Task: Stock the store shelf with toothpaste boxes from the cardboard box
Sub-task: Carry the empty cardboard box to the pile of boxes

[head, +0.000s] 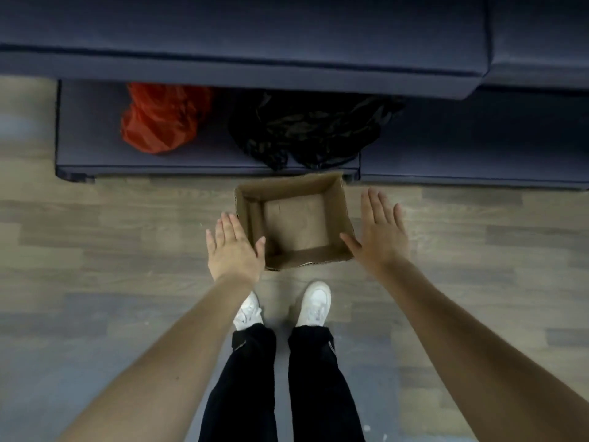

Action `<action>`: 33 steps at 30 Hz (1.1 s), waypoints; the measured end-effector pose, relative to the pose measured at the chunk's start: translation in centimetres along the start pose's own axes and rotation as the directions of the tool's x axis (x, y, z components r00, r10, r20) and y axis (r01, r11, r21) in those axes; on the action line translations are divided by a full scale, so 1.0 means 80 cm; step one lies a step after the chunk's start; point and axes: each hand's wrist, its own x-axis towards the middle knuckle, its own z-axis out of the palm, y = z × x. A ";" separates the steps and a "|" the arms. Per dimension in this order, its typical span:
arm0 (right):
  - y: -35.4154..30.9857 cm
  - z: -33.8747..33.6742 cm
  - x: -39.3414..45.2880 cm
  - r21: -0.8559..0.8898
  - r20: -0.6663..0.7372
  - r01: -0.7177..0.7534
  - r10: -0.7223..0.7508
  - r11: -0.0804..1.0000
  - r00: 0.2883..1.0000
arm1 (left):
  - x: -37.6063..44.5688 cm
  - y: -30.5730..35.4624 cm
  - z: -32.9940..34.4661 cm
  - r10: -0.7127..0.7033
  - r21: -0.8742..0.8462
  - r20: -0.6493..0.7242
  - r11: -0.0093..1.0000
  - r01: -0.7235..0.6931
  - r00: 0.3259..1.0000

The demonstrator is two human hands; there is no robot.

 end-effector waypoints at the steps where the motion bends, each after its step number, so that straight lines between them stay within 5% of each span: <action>1: 0.002 0.016 0.014 -0.003 0.014 -0.006 0.006 1.000 1.000 | 0.015 -0.001 0.014 -0.014 -0.001 -0.002 1.000 0.014 1.000; 14: 0.021 0.151 0.101 0.038 0.142 -0.173 0.166 0.984 0.976 | 0.109 -0.030 0.133 -0.279 -0.210 0.118 0.931 0.298 0.953; 20: -0.018 0.167 0.098 0.134 0.152 -0.122 0.101 0.983 0.983 | 0.112 -0.011 0.136 -0.121 -0.245 0.038 0.961 0.126 0.992; 26: -0.061 0.138 0.056 0.136 0.096 -0.078 0.065 0.988 0.993 | 0.053 -0.028 0.124 -0.139 -0.346 0.013 0.929 0.134 0.990; 33: -0.154 0.027 -0.025 0.005 0.067 0.144 -0.144 0.990 0.987 | -0.064 -0.091 0.052 -0.366 -0.473 0.051 0.811 0.345 0.929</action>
